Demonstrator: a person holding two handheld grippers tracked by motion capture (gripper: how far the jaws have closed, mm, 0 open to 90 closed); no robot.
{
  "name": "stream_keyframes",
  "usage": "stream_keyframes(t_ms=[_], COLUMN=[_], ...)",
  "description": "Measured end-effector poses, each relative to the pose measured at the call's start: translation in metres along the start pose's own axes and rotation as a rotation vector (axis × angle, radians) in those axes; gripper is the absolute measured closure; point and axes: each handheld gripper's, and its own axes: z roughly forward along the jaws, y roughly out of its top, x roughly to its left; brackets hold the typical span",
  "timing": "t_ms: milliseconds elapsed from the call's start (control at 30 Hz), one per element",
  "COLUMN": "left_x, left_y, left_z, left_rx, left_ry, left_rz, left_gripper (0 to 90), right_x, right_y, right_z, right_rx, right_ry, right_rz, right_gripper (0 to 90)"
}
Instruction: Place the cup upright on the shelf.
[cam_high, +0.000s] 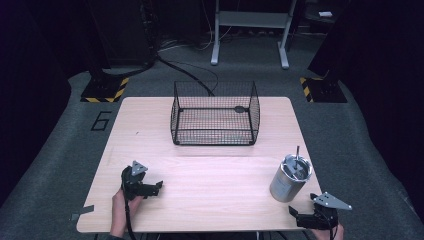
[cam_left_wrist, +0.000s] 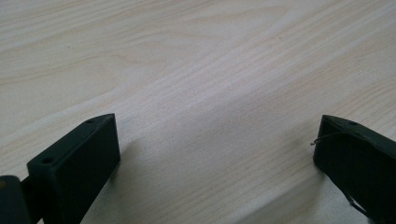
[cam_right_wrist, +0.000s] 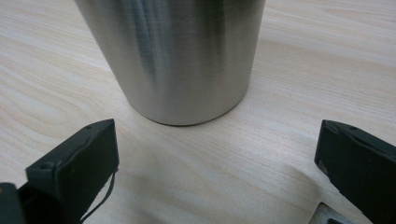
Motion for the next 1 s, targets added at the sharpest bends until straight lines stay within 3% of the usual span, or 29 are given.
stream_keyframes(t_ms=[567,833,1000], left_x=[0.0,0.0,0.0], left_y=[0.0,0.0,0.0], left_z=[0.0,0.0,0.0], left_rx=[-0.003,0.001,0.003], left_ry=[0.002,0.003,0.003], left_rz=[0.001,0.007,0.009], left_gripper=[0.4,0.4,0.4], right_x=[0.005,0.017,0.024], right_y=[0.015,0.037,0.06], right_z=[-0.009,-0.022,-0.03], right_rx=[0.017,-0.007,-0.03], right_ry=[0.017,0.029,0.024], right_rz=[0.006,0.015,0.004], right_gripper=[0.0,0.0,0.0])
